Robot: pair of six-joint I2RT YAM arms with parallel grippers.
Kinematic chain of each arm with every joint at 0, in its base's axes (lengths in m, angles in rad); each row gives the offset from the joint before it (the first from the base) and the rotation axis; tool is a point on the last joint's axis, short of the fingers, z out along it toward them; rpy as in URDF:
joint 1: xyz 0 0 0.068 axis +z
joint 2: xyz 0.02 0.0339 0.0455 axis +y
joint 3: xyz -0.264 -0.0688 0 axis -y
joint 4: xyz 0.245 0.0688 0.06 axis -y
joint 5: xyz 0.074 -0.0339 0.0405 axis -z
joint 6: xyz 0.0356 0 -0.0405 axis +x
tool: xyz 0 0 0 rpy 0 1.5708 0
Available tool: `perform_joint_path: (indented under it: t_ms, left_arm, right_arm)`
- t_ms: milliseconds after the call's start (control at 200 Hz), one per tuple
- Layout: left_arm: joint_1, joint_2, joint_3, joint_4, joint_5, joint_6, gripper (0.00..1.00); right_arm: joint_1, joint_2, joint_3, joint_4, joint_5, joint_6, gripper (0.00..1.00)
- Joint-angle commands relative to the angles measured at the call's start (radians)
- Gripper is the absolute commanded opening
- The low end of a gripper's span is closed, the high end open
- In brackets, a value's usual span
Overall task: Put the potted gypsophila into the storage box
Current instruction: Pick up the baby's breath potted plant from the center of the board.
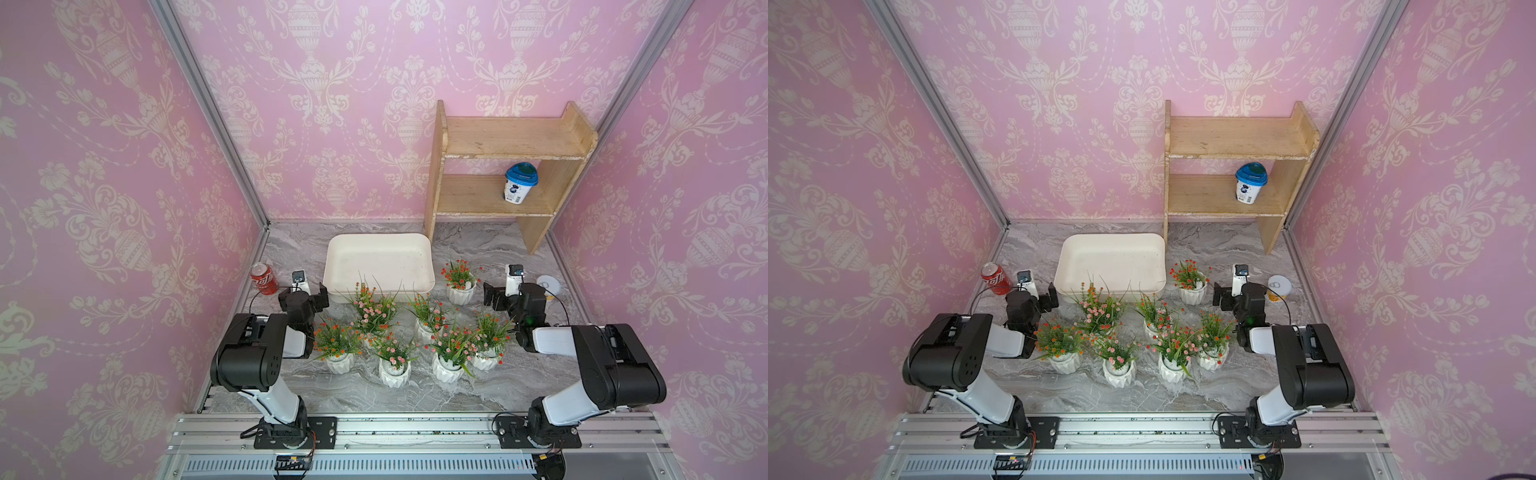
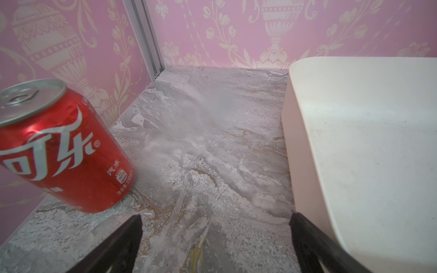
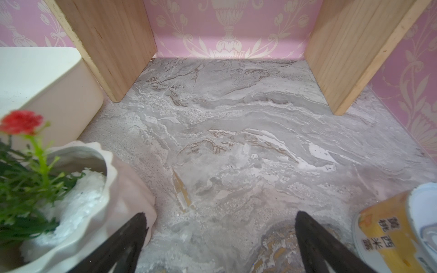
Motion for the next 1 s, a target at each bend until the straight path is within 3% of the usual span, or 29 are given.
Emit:
perform_joint_path:
  t_ms: [0, 145, 320, 565, 796, 916, 996]
  left_arm:
    - [0.003, -0.021, -0.007, -0.013, -0.012, 0.012, 0.99]
    - [0.002, -0.105, -0.016, -0.065, -0.016, 0.009, 0.99]
    - [0.003, -0.255, -0.011, -0.219, -0.058, 0.002, 0.99]
    - [0.004, -0.493, 0.11, -0.653, -0.164, -0.107, 0.99]
    - [0.003, -0.623, 0.285, -1.07, -0.189, -0.226, 0.99]
    - [0.002, -0.644, 0.367, -1.228, -0.157, -0.284, 0.99]
    - [0.003, -0.653, 0.418, -1.296, -0.128, -0.309, 0.99]
  right_arm:
    - [-0.004, -0.022, -0.009, -0.005, -0.012, 0.02, 1.0]
    - [-0.004, -0.044, 0.011, -0.048, -0.018, 0.017, 1.0]
    - [-0.008, -0.083, 0.26, -0.557, -0.045, 0.037, 1.0]
    - [-0.019, -0.206, 0.27, -0.616, -0.068, 0.072, 1.0]
    - [-0.033, -0.372, 0.328, -0.806, -0.014, 0.153, 1.0]
    - [-0.035, -0.424, 0.415, -1.008, 0.191, 0.3, 1.0]
    - [-0.04, -0.408, 0.492, -1.141, 0.186, 0.286, 1.0]
